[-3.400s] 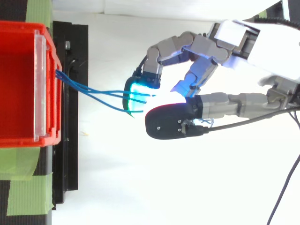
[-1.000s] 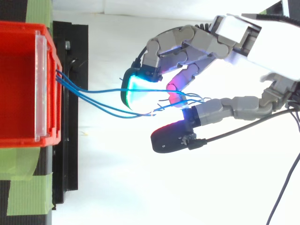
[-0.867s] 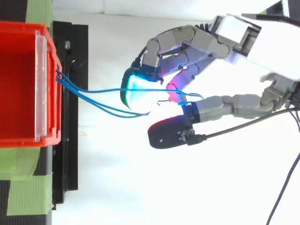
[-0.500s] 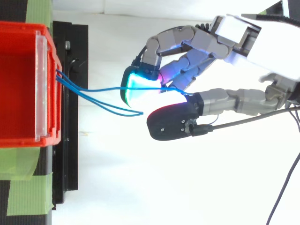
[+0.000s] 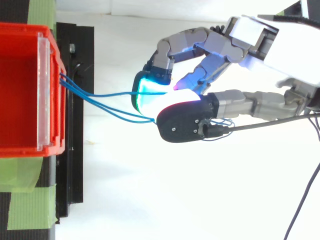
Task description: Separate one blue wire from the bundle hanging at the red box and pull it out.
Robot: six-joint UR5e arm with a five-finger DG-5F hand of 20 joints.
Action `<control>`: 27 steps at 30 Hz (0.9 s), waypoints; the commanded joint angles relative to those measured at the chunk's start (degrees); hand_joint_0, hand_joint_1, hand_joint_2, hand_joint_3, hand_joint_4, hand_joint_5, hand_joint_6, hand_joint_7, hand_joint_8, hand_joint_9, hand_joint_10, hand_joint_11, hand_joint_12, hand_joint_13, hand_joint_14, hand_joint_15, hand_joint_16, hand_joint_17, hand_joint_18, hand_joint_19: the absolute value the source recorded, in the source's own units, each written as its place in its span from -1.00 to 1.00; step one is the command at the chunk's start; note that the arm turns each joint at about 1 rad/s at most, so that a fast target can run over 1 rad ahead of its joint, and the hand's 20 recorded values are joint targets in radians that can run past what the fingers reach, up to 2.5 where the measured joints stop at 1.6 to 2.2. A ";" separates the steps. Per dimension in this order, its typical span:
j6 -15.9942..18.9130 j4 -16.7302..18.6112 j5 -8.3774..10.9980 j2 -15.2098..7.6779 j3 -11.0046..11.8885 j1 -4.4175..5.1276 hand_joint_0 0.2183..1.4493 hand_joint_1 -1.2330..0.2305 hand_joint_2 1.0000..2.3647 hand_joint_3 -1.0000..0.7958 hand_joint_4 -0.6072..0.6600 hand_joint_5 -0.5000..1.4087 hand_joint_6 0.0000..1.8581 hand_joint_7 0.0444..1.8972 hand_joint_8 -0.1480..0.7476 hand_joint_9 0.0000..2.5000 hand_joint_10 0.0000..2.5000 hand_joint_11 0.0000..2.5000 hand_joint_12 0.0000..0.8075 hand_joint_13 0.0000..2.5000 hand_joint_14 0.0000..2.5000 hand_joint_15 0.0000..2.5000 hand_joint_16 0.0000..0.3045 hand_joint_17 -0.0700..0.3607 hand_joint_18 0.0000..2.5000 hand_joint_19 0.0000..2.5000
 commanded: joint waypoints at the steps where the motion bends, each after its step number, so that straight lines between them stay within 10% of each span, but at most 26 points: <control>1: 0.00 0.00 0.04 -0.01 0.01 -0.01 -0.30 0.07 -0.99 -0.36 0.29 -0.66 -0.25 0.12 0.18 -0.08 -0.98 -0.34 -0.13 0.03 -0.98 -0.04 -0.70 -0.21 -0.63 -0.74; 27: -4.22 0.53 1.18 -0.01 0.01 -0.62 -0.31 -0.07 -0.98 -0.29 0.31 -0.69 -0.21 0.08 0.17 -0.15 -0.98 -0.31 -0.13 0.03 -0.98 -0.04 -0.71 -0.22 -0.61 -0.72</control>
